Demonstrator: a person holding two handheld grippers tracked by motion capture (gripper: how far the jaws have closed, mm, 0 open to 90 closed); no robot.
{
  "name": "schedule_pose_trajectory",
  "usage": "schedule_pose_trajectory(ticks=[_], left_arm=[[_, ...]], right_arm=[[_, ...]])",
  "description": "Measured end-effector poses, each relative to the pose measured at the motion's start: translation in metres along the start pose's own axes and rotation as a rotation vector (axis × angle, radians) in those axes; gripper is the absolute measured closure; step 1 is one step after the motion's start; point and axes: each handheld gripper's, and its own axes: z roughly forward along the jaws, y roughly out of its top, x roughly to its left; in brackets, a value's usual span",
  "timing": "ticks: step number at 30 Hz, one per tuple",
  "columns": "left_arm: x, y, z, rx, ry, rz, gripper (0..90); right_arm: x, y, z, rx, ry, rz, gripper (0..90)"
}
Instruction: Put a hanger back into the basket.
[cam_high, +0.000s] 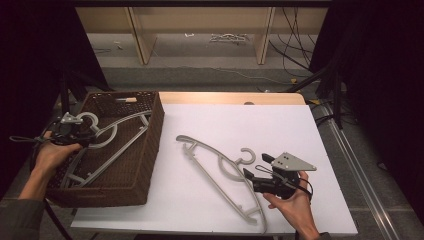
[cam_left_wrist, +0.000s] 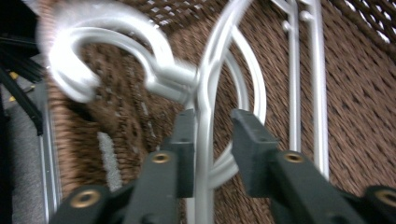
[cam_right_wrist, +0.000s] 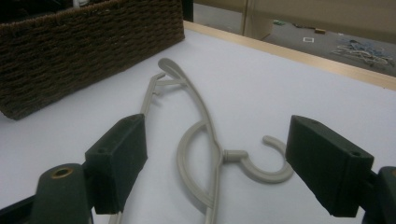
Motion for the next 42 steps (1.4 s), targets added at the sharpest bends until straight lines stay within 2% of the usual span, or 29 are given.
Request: schedule_pose_trajectory(ticks=[3, 6, 10, 13, 14, 16, 20, 21, 22, 24, 25, 30, 33, 37, 41, 42], left_arm=[[-0.001, 0.003, -0.007, -0.013, 0.011, -0.006, 62.8], [-0.006, 0.007, -0.014, -0.040, 0.021, -0.031, 54.2], [-0.017, 0.013, -0.025, -0.101, 0.027, -0.066, 42.5], [-0.026, 0.016, -0.032, -0.144, 0.016, -0.088, 38.9], [-0.030, 0.017, -0.035, -0.163, 0.006, -0.098, 37.7], [-0.039, 0.017, -0.041, -0.216, -0.017, -0.145, 36.2], [-0.061, 0.017, -0.055, -0.271, -0.050, -0.148, 32.7], [-0.067, 0.016, -0.058, -0.291, -0.068, -0.158, 32.2], [-0.072, 0.016, -0.060, -0.312, -0.090, -0.168, 31.7], [-0.086, 0.016, -0.066, -0.348, -0.127, -0.176, 30.4], [-0.093, 0.017, -0.068, -0.358, -0.137, -0.169, 29.8], [-0.130, 0.014, -0.076, -0.407, -0.179, -0.129, 25.3], [-0.156, 0.010, -0.077, -0.445, -0.229, -0.111, 26.1], [-0.184, 0.004, -0.075, -0.505, -0.294, -0.084, 25.3], [-0.207, -0.001, -0.072, -0.557, -0.345, -0.031, 23.8], [-0.211, -0.002, -0.071, -0.563, -0.359, -0.032, 23.3]], right_arm=[[0.000, 0.000, 0.000, 0.003, -0.001, 0.002, 21.7], [0.000, 0.000, 0.001, 0.002, -0.001, 0.002, 21.8], [0.000, 0.000, 0.000, 0.013, -0.006, 0.001, 21.7], [0.000, 0.000, 0.000, 0.013, -0.005, 0.001, 21.8], [0.000, 0.000, 0.000, 0.002, -0.001, 0.001, 21.8], [0.001, 0.000, 0.001, -0.005, -0.001, 0.007, 21.8], [0.001, -0.001, 0.001, -0.007, -0.002, 0.002, 21.7], [0.001, 0.000, 0.000, 0.007, -0.002, 0.001, 21.7], [0.001, -0.001, 0.002, -0.004, 0.014, 0.018, 21.7], [0.002, -0.001, 0.002, 0.007, 0.011, 0.014, 21.7], [0.001, -0.001, 0.002, 0.004, 0.005, 0.002, 21.7], [0.000, -0.001, 0.002, 0.003, 0.003, 0.005, 21.6], [0.000, -0.002, 0.003, 0.009, 0.006, 0.007, 21.6], [0.002, -0.003, 0.005, 0.002, 0.008, 0.008, 21.6], [0.002, -0.003, 0.005, 0.007, 0.014, 0.006, 21.6], [0.002, -0.003, 0.005, 0.011, 0.014, 0.009, 21.6]])
